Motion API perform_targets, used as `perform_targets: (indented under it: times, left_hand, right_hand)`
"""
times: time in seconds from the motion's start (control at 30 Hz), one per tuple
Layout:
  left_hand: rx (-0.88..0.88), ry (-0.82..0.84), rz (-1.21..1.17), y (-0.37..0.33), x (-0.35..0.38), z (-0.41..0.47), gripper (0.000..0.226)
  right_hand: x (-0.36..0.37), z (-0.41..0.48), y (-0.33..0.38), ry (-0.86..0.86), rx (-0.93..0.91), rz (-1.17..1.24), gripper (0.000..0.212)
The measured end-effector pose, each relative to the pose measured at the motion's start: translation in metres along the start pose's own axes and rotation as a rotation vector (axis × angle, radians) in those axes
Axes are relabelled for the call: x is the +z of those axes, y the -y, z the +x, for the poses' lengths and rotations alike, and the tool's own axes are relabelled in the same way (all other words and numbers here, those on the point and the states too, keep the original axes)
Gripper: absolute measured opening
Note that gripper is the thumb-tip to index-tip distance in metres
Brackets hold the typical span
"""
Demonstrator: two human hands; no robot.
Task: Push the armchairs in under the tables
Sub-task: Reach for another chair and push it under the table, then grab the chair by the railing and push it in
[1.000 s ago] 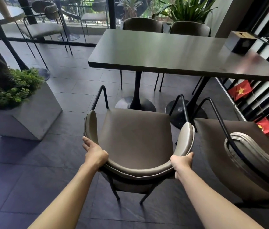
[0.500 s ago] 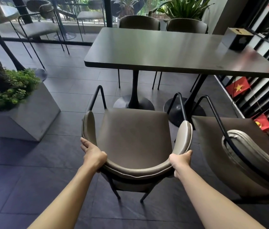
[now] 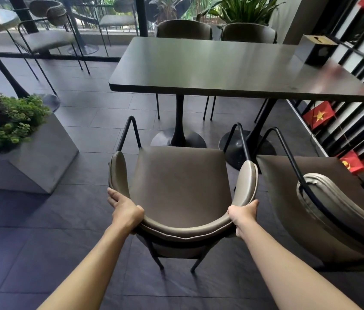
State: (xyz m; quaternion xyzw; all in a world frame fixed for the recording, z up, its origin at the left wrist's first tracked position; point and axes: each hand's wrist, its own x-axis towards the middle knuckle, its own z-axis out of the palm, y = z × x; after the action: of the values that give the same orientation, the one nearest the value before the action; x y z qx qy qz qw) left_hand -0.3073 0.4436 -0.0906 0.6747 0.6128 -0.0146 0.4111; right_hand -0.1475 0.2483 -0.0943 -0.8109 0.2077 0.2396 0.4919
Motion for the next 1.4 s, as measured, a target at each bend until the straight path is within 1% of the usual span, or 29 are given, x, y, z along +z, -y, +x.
perform_targets:
  times: [0.2,0.27,0.3,0.37,0.43,0.53,0.6,0.77,0.9,1.13,1.23,1.3,1.4]
  left_hand:
    - [0.0,-0.02,0.01,0.0,-0.001,-0.004,0.098]
    - [0.03,-0.047,0.035,0.001,-0.001,-0.007,0.099]
    - [0.053,-0.068,0.059,0.002,-0.002,-0.01,0.098]
    - [0.094,-0.093,0.105,-0.001,-0.003,-0.019,0.096]
    - [0.131,-0.09,0.116,-0.01,-0.006,-0.03,0.093]
    - [0.179,-0.095,0.073,-0.034,-0.013,-0.051,0.09]
    - [0.231,-0.101,0.024,-0.054,-0.019,-0.068,0.088]
    - [0.368,-0.073,-0.078,-0.104,-0.029,-0.116,0.079]
    - [0.441,-0.068,-0.122,-0.137,-0.024,-0.156,0.074]
    - [0.583,0.013,-0.145,-0.194,0.015,-0.216,0.067]
    - [0.652,0.103,-0.146,-0.216,0.049,-0.245,0.064]
    - [0.65,0.167,-0.128,-0.231,0.078,-0.264,0.067]
    - [0.643,0.222,-0.085,-0.254,0.132,-0.287,0.068]
  right_hand:
    - [-0.002,-0.002,0.0,0.012,0.01,-0.03,0.09]
    - [-0.003,-0.006,0.002,0.01,-0.002,-0.073,0.092]
    - [-0.004,-0.01,0.004,-0.007,-0.039,-0.139,0.095]
    - [-0.005,-0.016,0.009,-0.058,-0.183,-0.3,0.096]
    - [-0.006,-0.023,0.019,-0.075,-0.308,-0.368,0.09]
    - [-0.012,-0.028,0.034,-0.06,-0.369,-0.399,0.077]
    - [-0.021,-0.033,0.043,-0.028,-0.427,-0.444,0.073]
    - [-0.049,-0.053,0.071,0.079,-0.536,-0.447,0.067]
    - [-0.08,-0.066,0.096,0.122,-0.622,-0.408,0.066]
    - [-0.163,-0.057,0.127,0.075,-0.622,-0.256,0.069]
    - [-0.209,-0.037,0.127,0.018,-0.588,-0.208,0.071]
    - [-0.242,-0.017,0.124,-0.029,-0.543,-0.199,0.071]
    - [-0.291,0.023,0.119,-0.08,-0.504,-0.204,0.071]
